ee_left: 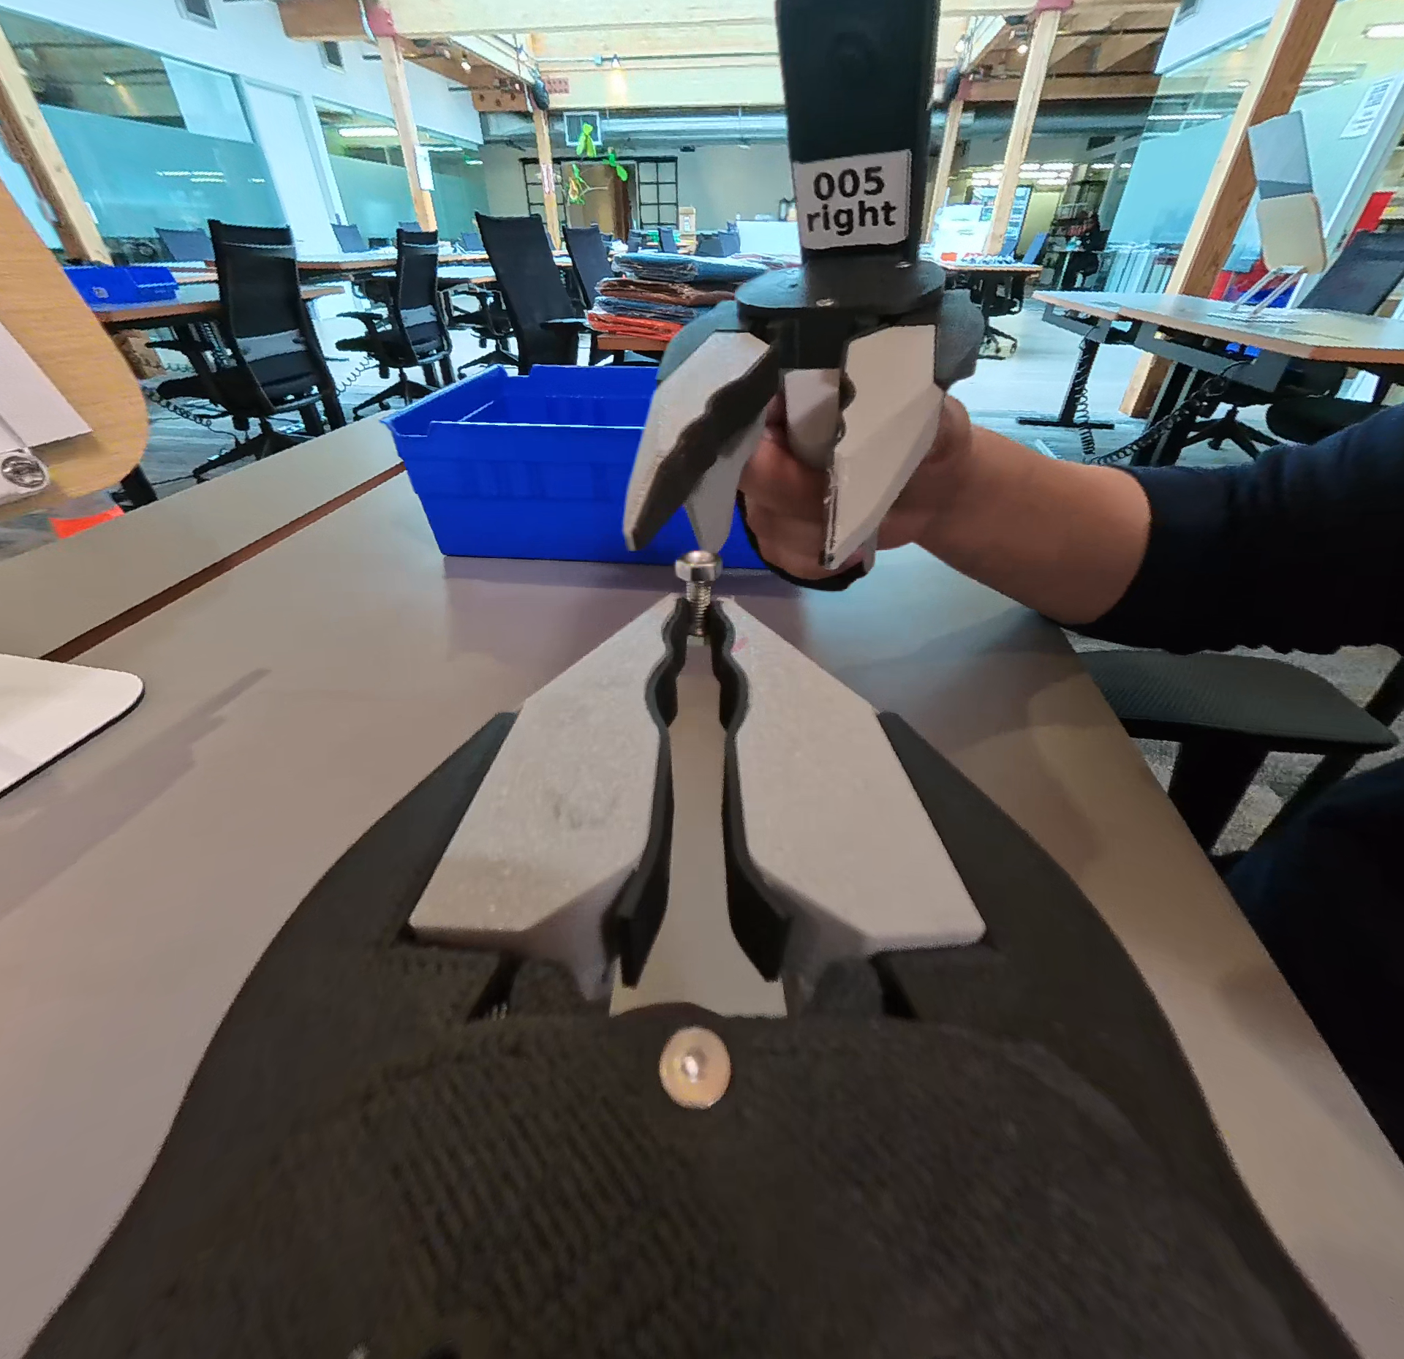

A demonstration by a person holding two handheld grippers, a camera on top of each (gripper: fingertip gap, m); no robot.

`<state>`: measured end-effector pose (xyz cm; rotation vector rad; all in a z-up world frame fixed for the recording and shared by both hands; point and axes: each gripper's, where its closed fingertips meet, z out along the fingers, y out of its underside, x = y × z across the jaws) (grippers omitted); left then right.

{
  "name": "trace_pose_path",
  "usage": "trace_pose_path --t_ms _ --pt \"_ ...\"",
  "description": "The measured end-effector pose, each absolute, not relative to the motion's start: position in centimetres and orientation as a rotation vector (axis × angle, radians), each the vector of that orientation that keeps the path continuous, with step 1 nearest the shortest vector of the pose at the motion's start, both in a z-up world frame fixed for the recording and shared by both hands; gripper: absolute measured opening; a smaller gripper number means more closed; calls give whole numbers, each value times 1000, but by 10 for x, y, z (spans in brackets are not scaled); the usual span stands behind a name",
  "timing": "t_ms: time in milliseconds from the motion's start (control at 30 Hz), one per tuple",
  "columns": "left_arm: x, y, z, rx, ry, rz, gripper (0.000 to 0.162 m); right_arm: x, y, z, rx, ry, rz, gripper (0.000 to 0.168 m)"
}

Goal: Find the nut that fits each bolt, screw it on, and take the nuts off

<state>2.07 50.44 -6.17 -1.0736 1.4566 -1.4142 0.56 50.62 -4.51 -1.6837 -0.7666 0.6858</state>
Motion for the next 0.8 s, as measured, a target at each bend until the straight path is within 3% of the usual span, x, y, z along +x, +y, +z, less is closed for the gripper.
trace_pose_path --t_ms 300,600,667,800 --pt "19 518 -61 -1149 1412 -1457 3 3 497 -50 -1677 -802 699 29" --pt "21 518 -64 -1156 1423 -1411 3 -4 508 -54 -1694 -793 687 45" --pt "19 531 -65 -1218 1380 -1400 3 0 501 -51 -1655 -822 681 25" --pt "18 530 -64 -1207 1383 -1434 3 11 514 -48 -1679 -736 646 37"
